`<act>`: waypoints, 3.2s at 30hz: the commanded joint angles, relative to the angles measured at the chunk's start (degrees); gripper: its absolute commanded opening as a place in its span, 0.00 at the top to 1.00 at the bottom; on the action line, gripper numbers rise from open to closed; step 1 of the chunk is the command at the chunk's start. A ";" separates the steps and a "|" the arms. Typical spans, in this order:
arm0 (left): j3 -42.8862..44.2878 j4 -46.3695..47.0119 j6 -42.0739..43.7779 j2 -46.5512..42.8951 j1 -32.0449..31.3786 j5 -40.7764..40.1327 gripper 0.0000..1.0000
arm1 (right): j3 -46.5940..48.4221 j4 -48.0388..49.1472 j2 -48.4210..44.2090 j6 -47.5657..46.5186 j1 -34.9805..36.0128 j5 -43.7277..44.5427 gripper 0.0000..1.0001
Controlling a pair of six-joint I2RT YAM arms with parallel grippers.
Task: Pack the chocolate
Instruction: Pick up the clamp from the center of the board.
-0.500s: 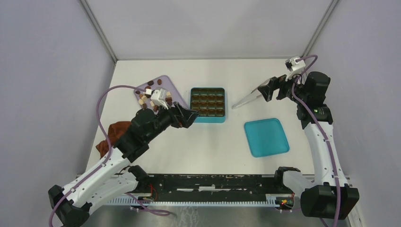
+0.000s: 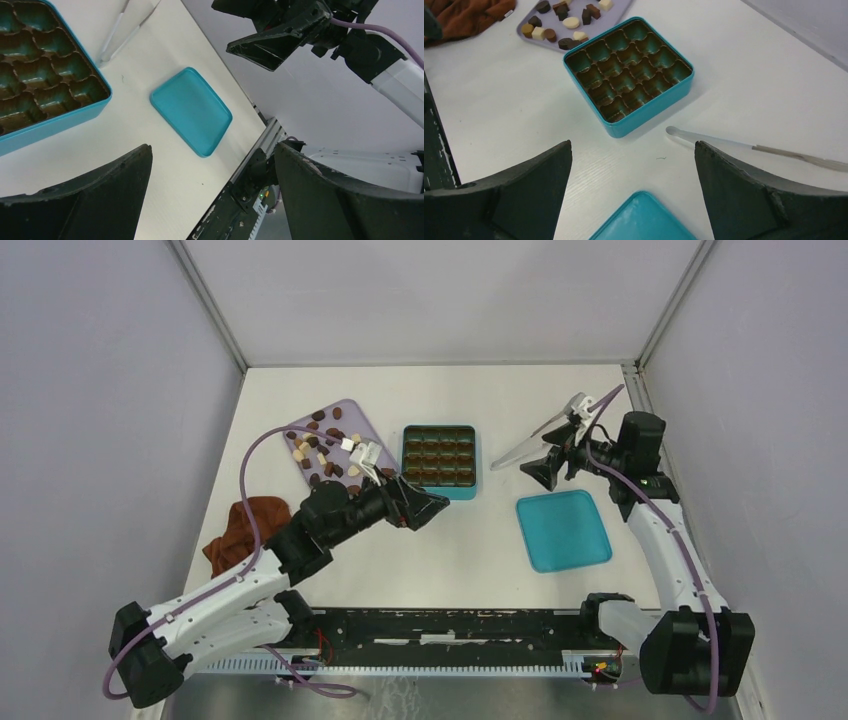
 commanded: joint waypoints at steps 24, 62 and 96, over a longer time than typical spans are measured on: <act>-5.38 -5.08 -7.43 -1.94 -0.47 -17.03 0.00 | 11.09 6.23 30.86 41.62 10.04 60.96 0.34; -5.00 -10.69 -7.56 -5.91 -0.45 -17.39 0.00 | 23.54 1.71 51.16 47.36 5.91 58.72 0.70; -4.79 33.50 18.49 1.70 -14.65 -0.80 0.00 | -10.11 63.13 4.83 57.95 1.35 -11.06 1.00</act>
